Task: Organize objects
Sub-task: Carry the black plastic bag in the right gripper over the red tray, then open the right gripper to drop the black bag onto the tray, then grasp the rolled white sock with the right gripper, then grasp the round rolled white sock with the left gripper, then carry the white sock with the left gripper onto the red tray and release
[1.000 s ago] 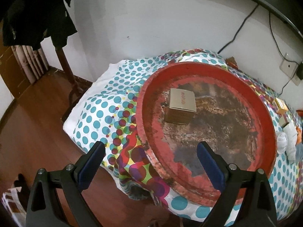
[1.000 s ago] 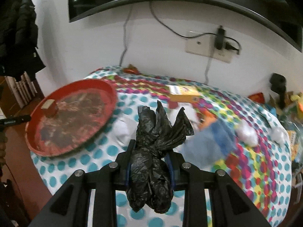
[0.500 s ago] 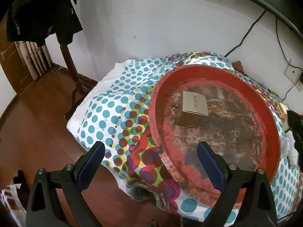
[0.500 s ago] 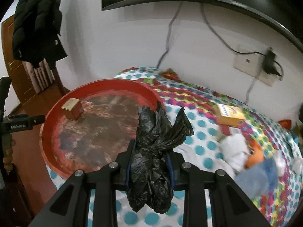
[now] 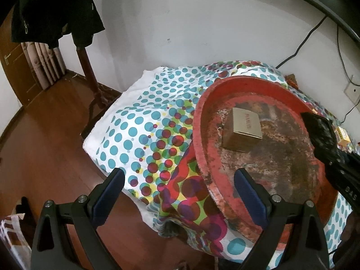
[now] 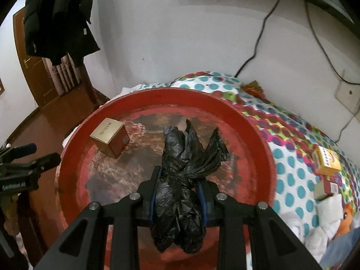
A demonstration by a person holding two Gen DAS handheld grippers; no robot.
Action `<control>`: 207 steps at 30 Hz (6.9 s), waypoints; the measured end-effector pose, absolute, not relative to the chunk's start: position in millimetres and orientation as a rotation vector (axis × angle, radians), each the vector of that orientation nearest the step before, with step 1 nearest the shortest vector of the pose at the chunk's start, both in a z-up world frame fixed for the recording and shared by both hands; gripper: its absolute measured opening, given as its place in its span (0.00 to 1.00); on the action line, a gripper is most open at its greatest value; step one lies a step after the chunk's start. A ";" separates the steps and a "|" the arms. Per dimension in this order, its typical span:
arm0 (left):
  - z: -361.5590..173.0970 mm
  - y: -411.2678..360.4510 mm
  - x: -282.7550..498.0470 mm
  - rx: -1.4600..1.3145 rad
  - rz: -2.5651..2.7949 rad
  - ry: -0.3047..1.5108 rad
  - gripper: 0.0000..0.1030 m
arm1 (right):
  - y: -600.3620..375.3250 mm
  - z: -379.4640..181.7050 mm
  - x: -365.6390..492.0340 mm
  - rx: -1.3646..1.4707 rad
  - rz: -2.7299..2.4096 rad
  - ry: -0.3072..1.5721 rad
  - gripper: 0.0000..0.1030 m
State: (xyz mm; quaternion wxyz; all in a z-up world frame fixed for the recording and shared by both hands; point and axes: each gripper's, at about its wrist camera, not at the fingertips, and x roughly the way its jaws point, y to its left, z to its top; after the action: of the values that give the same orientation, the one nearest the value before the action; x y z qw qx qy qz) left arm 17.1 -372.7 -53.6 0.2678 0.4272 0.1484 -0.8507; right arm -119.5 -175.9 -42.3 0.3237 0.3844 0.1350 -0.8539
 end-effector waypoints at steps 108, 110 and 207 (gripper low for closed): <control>-49.0 -49.4 -122.6 1.511 -2.917 -0.308 1.00 | 106.9 -88.8 -130.1 1.139 -2.449 0.216 0.23; -53.6 -48.4 -131.4 1.530 -2.887 -0.320 1.00 | 107.7 -88.9 -129.7 1.139 -2.445 0.210 0.23; -57.9 -249.5 -83.4 1.423 -2.510 0.159 0.54 | 107.0 -95.5 -133.5 1.169 -2.423 0.175 0.24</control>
State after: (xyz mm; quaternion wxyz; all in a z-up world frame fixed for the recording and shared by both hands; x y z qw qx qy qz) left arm -83.4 -249.5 -57.9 0.1258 0.4886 0.0545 -0.8617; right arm -133.5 107.0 -95.5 0.2210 0.4228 0.0633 -0.8766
